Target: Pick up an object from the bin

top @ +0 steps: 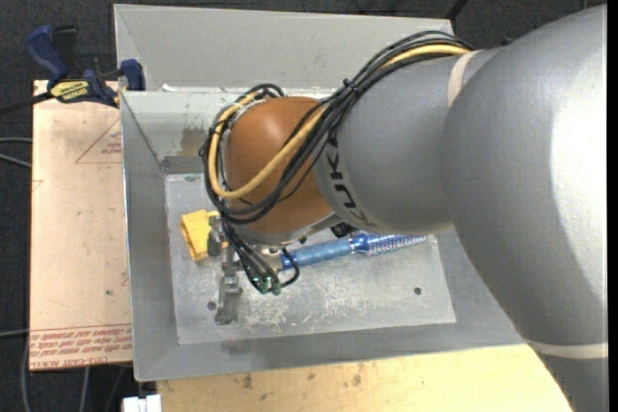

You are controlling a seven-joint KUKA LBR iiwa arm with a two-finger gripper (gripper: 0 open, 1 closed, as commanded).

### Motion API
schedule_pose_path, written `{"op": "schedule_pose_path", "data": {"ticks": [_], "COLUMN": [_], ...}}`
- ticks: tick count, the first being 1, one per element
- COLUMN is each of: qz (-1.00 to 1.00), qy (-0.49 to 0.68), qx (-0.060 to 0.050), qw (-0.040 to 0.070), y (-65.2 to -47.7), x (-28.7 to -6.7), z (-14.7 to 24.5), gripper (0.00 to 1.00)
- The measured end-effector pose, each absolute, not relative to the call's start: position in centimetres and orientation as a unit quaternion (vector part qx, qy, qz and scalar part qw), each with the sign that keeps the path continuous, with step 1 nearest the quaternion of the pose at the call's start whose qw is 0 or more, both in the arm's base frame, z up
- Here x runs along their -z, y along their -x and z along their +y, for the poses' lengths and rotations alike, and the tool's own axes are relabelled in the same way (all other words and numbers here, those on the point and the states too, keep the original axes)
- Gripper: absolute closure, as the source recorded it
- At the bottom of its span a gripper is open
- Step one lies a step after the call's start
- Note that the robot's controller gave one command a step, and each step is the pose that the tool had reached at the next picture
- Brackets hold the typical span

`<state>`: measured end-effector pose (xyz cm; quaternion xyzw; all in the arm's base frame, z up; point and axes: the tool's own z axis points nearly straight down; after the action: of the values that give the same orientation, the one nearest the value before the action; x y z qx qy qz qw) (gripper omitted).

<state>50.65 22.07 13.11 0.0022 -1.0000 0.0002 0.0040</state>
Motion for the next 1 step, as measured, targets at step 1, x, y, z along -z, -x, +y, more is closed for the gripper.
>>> {"op": "schedule_pose_path", "data": {"ticks": [1], "qz": [-1.0], "qy": [0.026], "qx": [0.0], "qw": [-0.002], "y": [-59.65], "x": [-8.78], "z": [19.75], "gripper": [0.0]}}
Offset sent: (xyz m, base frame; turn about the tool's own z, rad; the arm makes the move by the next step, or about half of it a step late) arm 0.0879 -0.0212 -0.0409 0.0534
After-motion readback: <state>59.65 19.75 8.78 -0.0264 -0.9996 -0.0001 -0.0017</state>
